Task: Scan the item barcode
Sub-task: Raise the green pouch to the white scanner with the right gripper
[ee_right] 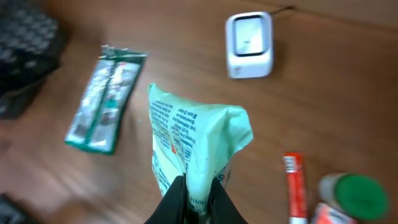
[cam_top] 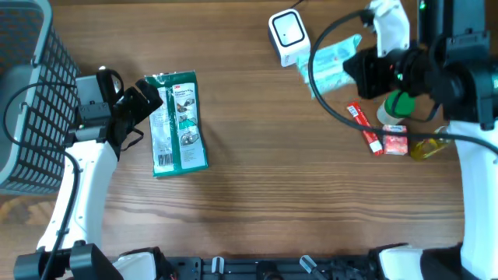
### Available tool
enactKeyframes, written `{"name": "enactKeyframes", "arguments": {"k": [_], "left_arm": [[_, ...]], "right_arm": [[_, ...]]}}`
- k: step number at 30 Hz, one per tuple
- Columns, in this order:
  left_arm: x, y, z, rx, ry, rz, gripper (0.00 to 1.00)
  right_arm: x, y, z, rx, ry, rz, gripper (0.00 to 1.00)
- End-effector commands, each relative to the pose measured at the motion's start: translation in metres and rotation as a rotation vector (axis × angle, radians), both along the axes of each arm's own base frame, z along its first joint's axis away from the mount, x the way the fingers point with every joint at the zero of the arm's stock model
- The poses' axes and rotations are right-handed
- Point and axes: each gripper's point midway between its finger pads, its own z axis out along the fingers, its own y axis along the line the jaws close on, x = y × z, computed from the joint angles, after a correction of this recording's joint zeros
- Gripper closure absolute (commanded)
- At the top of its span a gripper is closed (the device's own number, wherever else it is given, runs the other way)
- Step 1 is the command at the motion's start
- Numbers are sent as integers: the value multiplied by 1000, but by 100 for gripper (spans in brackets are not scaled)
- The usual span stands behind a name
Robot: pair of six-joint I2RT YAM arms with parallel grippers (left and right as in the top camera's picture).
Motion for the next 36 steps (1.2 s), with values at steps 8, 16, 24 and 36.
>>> {"name": "enactKeyframes", "arguments": {"k": [8, 16, 24, 36], "left_arm": [[0, 3, -3, 9, 8, 7, 0], [0, 3, -3, 10, 8, 7, 0], [0, 3, -3, 9, 8, 7, 0], [0, 3, -3, 10, 8, 7, 0]], "right_arm": [[89, 22, -84, -389, -1, -67, 96], [165, 47, -133, -606, -149, 20, 96], [206, 34, -170, -754, -196, -86, 96], [240, 41, -189, -761, -291, -150, 96]]}}
